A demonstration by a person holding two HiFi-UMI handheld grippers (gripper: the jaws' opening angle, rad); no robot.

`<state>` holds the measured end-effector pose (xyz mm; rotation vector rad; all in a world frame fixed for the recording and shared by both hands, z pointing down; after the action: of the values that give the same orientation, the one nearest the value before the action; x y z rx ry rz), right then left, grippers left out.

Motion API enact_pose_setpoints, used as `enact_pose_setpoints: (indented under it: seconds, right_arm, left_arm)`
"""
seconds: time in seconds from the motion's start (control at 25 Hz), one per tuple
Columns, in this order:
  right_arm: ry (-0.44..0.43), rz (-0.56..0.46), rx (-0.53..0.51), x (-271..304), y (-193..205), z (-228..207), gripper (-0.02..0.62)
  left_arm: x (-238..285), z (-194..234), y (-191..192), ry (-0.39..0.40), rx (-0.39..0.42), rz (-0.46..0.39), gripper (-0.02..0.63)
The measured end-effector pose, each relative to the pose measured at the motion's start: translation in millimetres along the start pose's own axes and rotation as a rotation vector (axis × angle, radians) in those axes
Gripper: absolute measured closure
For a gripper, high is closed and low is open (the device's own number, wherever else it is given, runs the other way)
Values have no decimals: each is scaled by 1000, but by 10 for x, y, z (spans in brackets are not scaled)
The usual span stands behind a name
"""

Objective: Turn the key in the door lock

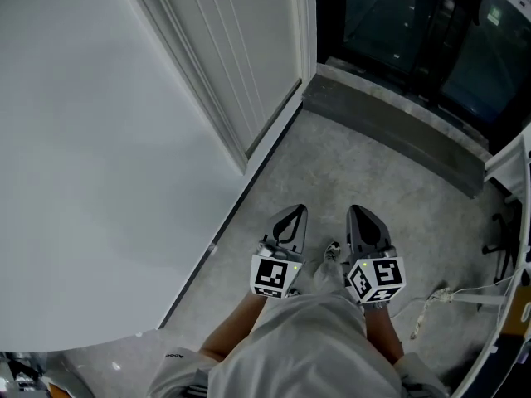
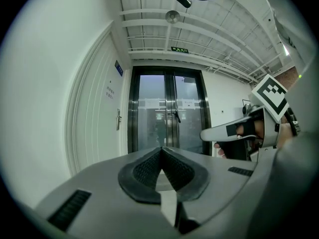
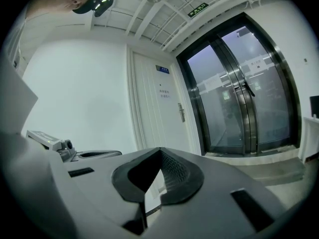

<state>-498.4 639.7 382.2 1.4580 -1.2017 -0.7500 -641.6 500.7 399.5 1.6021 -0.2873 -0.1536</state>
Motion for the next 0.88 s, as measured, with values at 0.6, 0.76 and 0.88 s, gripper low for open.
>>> enact_pose_setpoints:
  seconds: [0.6, 0.76, 0.88]
  right_arm:
    - [-127, 35, -59, 1323, -539, -1248, 598]
    - [-151, 23, -71, 1516, -745, -1596, 598]
    - [-156, 8, -69, 1662, -848, -1811, 598]
  left_arm:
    - [1710, 259, -176, -125, 5, -14, 598]
    - [2073, 209, -296, -160, 2, -36, 598]
    - [2295, 200, -323, -173, 3, -36, 598]
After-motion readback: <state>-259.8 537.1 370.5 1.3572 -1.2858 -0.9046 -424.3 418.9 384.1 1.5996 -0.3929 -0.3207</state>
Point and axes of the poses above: the fingertips, and each gripper's own axes: x forward along the fingers, z to its left, y out of its underside, the point moved 10 cm from there along -x, backward along the fingers, and after that the axes turned 3 degrees about x, right-handed, at the moved point
